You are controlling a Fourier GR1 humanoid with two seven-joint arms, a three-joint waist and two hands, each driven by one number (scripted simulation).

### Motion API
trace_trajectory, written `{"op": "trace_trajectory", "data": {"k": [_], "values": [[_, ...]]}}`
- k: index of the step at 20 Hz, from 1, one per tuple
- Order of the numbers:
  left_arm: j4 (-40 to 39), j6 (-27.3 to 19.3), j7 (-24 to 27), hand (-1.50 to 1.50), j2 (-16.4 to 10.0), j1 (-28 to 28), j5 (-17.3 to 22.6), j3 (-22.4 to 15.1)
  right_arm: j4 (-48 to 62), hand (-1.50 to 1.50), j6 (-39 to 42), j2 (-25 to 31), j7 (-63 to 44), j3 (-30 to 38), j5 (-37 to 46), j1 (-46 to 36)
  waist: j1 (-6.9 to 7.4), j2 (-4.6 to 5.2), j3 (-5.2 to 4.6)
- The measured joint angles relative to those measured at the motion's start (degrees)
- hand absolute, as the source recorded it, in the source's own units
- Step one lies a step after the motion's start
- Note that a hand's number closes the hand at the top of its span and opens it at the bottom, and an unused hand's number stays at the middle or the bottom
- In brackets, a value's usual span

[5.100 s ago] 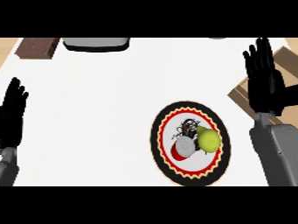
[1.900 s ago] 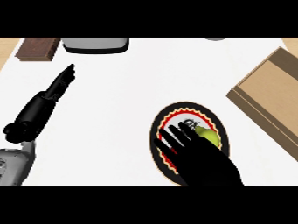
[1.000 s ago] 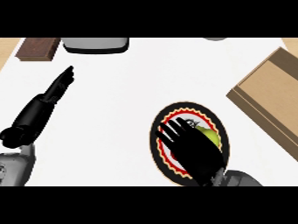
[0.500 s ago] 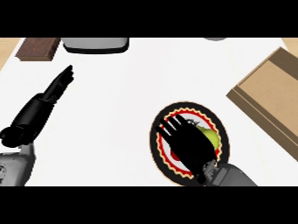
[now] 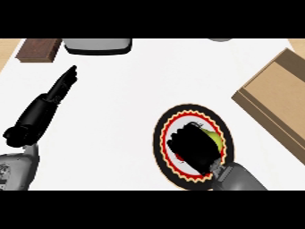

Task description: Pick the can from the plate and place it in the cardboard box

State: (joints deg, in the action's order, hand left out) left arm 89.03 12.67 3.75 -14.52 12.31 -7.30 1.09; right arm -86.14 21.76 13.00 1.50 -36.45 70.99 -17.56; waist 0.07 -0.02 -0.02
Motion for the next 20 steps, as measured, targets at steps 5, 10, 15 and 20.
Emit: {"op": "trace_trajectory", "data": {"k": [5, 10, 15, 20], "values": [[1.7, 0.9, -0.4, 0.00, 0.2, -1.4, -0.1, 0.4, 2.4, 1.50, -5.3, -2.2, 2.6, 0.8, 2.6, -0.4, 0.07, 0.00, 0.02], [0.7, 1.2, 0.2, 0.00, 0.0, -0.7, -0.3, 0.8, 7.5, 1.50, -8.5, -4.6, 1.0, 10.5, -2.2, -0.7, 0.10, 0.15, 0.04], [1.0, 1.0, -1.1, 0.00, 0.7, 0.1, -0.5, 0.7, 10.4, 1.50, -12.8, -6.2, 0.2, 17.8, -4.9, -3.0, 0.08, 0.11, 0.04], [-0.6, 0.6, 0.4, 0.00, 1.1, 0.2, -1.5, 0.8, 2.4, 1.50, -12.4, -4.6, -0.9, 19.7, -4.2, -4.7, -0.32, -0.07, 0.01]]}}
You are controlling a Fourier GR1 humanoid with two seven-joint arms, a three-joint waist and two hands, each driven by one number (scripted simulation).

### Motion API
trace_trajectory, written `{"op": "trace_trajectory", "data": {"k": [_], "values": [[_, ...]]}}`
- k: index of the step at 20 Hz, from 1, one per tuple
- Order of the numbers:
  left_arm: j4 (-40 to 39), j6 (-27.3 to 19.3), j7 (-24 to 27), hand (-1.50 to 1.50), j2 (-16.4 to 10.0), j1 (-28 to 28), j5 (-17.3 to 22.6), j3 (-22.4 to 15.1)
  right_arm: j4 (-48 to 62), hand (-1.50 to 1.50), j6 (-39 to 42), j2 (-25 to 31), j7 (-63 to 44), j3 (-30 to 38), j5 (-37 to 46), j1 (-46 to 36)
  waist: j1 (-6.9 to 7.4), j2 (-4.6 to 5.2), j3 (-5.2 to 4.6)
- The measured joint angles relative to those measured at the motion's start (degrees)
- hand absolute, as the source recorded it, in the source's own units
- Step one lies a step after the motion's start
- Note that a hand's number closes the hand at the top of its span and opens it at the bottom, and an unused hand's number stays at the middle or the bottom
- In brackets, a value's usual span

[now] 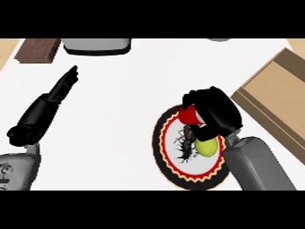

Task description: Pick the can from the plate and place it in the cardboard box

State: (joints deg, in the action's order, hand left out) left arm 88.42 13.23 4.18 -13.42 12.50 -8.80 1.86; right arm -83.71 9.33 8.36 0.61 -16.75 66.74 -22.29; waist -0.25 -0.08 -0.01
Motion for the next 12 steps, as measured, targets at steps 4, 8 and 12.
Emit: {"op": "trace_trajectory", "data": {"k": [4, 8, 12], "values": [[0.4, -0.2, -0.7, 0.00, 0.8, -0.1, -0.2, -0.3, -8.4, 1.50, 1.7, 1.0, -2.3, 2.4, -0.3, 0.4, -0.18, -0.06, 0.00], [0.3, 0.0, -0.5, 0.00, 0.4, -0.2, -0.1, 0.3, -14.3, 1.50, 1.4, 0.3, -7.4, 8.8, -2.4, 0.1, -0.40, -0.15, -0.01], [0.3, 0.1, -0.2, 0.00, 0.5, -0.4, -0.1, 0.5, -17.4, 1.50, 2.3, -0.1, -13.7, 17.1, -5.1, -2.8, -0.32, -0.11, -0.01]]}}
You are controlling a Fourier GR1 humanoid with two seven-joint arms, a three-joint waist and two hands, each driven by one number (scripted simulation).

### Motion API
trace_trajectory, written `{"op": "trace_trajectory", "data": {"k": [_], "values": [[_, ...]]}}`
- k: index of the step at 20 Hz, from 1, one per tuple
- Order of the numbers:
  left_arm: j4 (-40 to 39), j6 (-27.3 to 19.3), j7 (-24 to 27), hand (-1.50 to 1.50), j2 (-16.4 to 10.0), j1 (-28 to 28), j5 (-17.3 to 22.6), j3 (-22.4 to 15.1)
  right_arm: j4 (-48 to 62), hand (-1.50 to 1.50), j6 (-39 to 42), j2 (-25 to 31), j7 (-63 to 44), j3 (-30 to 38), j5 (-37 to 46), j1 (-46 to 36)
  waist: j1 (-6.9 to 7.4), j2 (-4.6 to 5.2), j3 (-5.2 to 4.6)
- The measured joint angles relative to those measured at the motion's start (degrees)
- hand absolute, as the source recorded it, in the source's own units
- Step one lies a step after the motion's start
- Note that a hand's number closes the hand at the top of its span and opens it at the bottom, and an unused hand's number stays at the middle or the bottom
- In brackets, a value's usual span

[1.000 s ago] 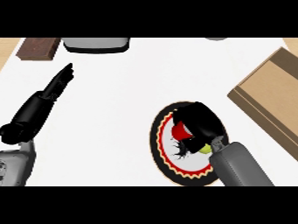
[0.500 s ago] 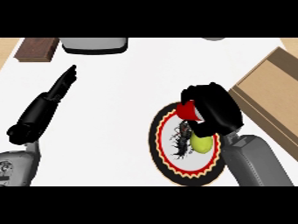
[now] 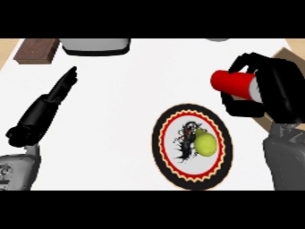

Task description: Pick the can from the plate and place it in the cardboard box

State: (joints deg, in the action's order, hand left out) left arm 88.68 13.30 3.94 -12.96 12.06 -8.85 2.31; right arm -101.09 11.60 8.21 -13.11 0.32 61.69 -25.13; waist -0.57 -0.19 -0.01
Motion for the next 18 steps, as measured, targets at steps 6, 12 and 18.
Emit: {"op": "trace_trajectory", "data": {"k": [6, 12, 18], "values": [[1.0, 0.6, -0.8, 0.00, -0.1, 0.2, 0.1, 0.0, 2.9, 1.50, 0.1, 4.5, -3.2, 11.8, -4.1, -4.8, 0.51, 0.14, 0.01], [0.9, 0.8, -0.6, 0.00, 0.2, 0.5, 0.0, 0.0, 15.3, 1.50, -2.1, 13.3, 2.2, 20.3, -7.0, -7.8, 0.91, 0.31, 0.02], [1.7, 1.0, -0.8, 0.00, 0.5, -0.1, -0.3, -0.3, 28.8, 1.50, 3.1, 21.6, 6.9, 22.3, -7.4, -8.3, 1.26, 0.46, 0.03]]}}
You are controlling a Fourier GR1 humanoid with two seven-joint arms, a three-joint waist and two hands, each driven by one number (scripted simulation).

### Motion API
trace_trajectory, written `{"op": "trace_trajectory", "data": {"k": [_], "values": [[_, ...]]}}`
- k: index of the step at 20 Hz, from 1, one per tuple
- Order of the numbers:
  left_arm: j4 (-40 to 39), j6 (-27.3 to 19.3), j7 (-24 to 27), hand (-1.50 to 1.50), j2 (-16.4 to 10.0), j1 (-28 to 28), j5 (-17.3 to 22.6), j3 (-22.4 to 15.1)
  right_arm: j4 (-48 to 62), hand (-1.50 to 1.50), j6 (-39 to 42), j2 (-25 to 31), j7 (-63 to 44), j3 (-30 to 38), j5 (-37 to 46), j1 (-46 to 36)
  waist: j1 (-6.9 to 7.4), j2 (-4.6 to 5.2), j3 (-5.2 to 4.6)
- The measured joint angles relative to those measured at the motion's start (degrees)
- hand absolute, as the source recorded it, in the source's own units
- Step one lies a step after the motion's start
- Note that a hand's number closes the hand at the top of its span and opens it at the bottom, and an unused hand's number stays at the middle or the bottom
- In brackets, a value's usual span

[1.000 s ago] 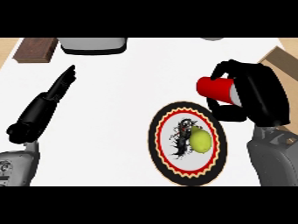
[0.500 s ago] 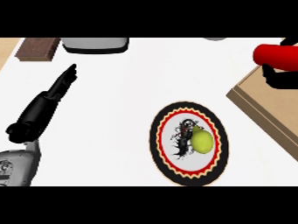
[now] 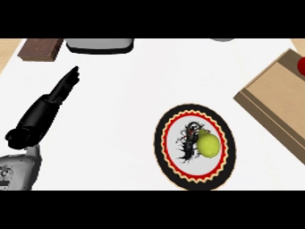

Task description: Pick the can from the plate and place it in the cardboard box

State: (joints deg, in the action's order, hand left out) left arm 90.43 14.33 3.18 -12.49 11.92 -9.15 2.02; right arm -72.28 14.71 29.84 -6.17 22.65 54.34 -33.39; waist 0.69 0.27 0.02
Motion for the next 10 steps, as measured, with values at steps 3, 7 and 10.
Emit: {"op": "trace_trajectory", "data": {"k": [3, 7, 10], "values": [[-1.1, -0.1, 0.8, 0.00, 0.2, 0.4, -0.3, 0.0, 8.2, 1.50, 3.8, 4.1, 2.4, 0.5, -0.5, -1.8, 0.21, 0.14, 0.01], [-1.6, 0.3, 1.5, 0.00, -0.2, 0.3, -0.3, 0.4, 16.4, 1.50, 6.7, 8.4, 7.7, -0.1, -0.4, -1.8, 0.14, 0.08, 0.01], [-2.1, -0.1, 1.6, 0.00, 0.5, 0.7, -0.8, -0.1, 23.2, -1.50, 8.3, 11.2, 10.1, -1.2, 0.9, -2.9, 0.31, 0.14, 0.04]]}}
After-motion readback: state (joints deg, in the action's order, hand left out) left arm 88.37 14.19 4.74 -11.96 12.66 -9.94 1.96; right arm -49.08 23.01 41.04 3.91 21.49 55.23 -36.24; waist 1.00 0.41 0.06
